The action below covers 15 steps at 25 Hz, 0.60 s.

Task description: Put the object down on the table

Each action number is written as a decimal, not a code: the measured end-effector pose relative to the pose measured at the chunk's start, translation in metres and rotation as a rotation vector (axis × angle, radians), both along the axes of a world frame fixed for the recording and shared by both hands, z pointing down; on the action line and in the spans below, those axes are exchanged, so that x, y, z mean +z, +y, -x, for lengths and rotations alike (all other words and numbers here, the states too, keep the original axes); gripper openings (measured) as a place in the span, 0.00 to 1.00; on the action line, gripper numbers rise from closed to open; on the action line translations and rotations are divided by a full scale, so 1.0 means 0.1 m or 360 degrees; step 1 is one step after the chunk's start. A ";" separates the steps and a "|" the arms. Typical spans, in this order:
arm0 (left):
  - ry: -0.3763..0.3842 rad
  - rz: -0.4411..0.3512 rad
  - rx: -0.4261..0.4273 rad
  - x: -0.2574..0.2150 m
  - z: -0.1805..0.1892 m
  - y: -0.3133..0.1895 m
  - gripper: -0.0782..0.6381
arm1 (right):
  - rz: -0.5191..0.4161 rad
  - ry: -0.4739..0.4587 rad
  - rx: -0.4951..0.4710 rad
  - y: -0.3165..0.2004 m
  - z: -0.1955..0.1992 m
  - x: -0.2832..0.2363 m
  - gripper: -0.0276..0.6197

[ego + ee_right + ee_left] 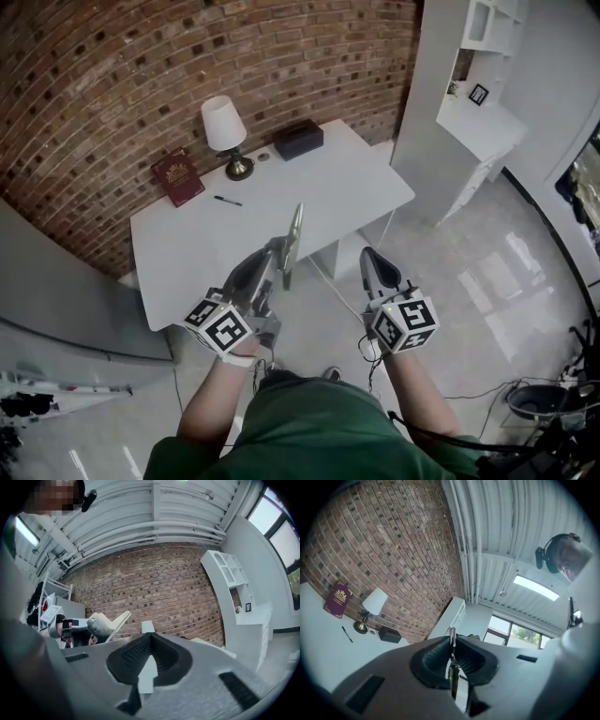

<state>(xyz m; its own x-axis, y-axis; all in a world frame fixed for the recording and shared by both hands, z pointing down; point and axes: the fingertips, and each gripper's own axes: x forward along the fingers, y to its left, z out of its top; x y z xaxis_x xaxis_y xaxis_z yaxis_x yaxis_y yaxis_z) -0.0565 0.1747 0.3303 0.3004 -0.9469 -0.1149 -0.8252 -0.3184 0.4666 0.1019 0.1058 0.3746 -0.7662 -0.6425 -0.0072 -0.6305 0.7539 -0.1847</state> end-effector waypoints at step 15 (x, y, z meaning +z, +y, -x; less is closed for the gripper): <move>0.0004 0.0057 0.0005 0.13 0.12 -0.87 0.14 | 0.0155 -0.0012 0.0113 -0.66 -0.33 0.23 0.05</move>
<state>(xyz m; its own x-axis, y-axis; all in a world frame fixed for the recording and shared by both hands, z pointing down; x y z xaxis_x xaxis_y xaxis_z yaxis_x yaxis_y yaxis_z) -0.0683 0.0874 0.3430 0.3029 -0.9495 -0.0815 -0.8230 -0.3037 0.4801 0.1348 0.0402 0.3980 -0.7189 -0.6931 0.0521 -0.6799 0.6857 -0.2599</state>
